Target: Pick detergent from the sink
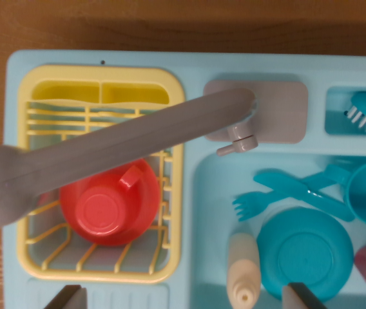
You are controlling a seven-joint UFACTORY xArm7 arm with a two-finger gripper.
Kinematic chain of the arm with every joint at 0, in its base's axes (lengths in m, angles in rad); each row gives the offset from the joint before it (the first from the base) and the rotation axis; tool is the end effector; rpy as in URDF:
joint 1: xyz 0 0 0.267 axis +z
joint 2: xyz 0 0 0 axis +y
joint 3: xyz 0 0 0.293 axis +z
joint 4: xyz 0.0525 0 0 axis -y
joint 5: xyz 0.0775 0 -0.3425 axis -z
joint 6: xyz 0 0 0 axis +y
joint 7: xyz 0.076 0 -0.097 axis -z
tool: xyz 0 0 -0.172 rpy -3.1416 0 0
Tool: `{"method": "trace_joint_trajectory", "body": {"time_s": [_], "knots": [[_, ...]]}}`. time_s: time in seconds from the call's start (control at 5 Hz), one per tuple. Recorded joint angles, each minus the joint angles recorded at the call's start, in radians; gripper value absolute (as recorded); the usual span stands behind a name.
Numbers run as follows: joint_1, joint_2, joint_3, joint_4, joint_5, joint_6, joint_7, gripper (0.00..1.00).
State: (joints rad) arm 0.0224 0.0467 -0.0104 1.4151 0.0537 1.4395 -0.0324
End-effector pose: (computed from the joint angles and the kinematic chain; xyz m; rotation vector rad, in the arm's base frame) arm 0.4738 0.0195 0.2909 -3.0860 -0.0547 0.1089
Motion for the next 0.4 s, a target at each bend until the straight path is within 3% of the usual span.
{"method": "trace_joint_trajectory", "body": {"time_s": [0.2, 0.4], "knots": [[0.0, 0.0, 0.0, 0.0, 0.0, 0.0, 0.0, 0.0], [-0.003, 0.002, -0.004, -0.038, 0.0013, -0.04, -0.013, 0.0]]}}
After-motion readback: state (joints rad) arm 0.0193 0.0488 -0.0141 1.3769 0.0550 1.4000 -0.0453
